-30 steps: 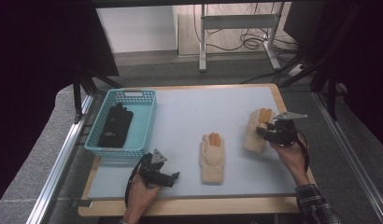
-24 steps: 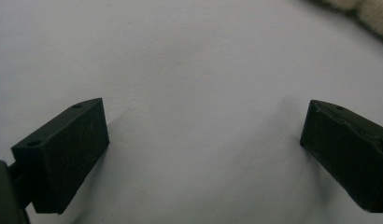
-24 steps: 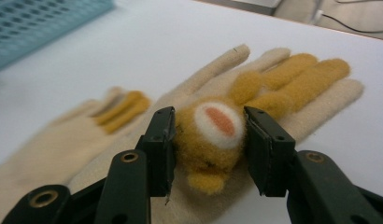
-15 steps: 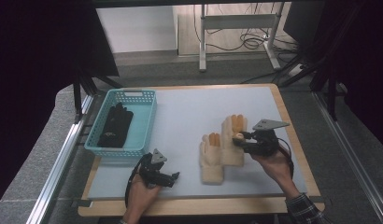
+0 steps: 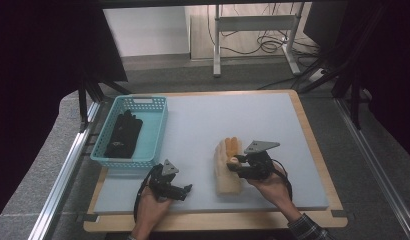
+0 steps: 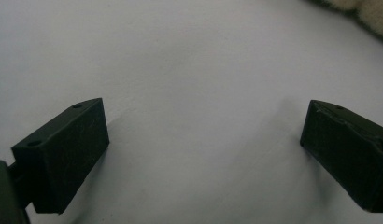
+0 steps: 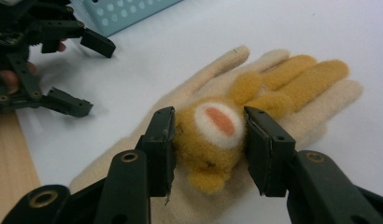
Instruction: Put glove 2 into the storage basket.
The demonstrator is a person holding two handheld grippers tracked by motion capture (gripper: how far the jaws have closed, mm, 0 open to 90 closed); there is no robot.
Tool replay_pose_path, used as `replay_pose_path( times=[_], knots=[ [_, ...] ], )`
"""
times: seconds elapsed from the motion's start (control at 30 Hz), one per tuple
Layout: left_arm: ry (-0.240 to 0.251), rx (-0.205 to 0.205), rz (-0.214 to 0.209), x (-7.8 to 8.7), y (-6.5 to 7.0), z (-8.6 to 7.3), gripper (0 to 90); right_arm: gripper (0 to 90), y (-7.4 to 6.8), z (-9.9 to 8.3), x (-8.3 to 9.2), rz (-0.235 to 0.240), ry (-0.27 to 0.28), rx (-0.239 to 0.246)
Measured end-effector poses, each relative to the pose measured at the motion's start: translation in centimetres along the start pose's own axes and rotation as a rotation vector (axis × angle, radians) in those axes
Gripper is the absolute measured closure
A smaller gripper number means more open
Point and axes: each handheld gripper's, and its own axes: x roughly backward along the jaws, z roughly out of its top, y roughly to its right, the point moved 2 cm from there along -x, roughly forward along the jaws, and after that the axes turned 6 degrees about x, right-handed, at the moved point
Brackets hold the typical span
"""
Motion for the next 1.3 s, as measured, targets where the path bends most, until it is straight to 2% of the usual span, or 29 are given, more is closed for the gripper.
replay_pose_path(
  times=[0.23, 0.37, 0.53, 0.7, 0.77, 0.83, 0.93, 1.1, 1.2, 1.3],
  knots=[
    [0.000, 0.000, 0.000, 0.0, 0.0, 0.0, 1.3, 54.3, 0.2, -1.0, -1.5, -0.010, -0.011, -0.044],
    [0.000, 0.000, 0.000, 0.0, 0.0, 0.0, 1.3, 48.5, 0.3, -1.4, -1.9, -0.010, -0.028, -0.063],
    [0.000, 0.000, 0.000, 0.0, 0.0, 0.0, 1.3, 38.1, 0.7, -1.1, -0.5, -0.014, 0.001, -0.072],
    [0.000, 0.000, 0.000, 0.0, 0.0, 0.0, 1.3, 38.0, 1.9, -1.7, 1.0, -0.027, -0.019, -0.078],
    [0.000, 0.000, 0.000, 0.0, 0.0, 0.0, 1.3, 44.6, 2.4, -2.3, 1.4, -0.026, -0.028, -0.098],
    [0.000, 0.000, 0.000, 0.0, 0.0, 0.0, 1.3, 54.4, 2.7, -3.2, 1.6, -0.027, -0.049, -0.097],
    [0.000, 0.000, 0.001, 0.0, 0.0, 0.0, 1.3, 65.0, 2.4, -4.2, 1.6, -0.023, -0.088, -0.058],
    [0.000, 0.000, 0.001, 0.0, 0.0, 0.0, 1.3, 83.3, 1.4, -5.2, 0.9, 0.025, -0.126, -0.019],
    [0.000, 0.000, 0.001, 0.0, 0.0, 0.0, 1.3, 88.2, 0.9, -5.5, 0.4, 0.049, -0.139, -0.007],
    [0.001, 0.000, 0.001, 0.0, 0.0, 0.0, 1.3, 88.3, 0.4, -5.5, -0.2, 0.065, -0.144, 0.009]
  ],
)
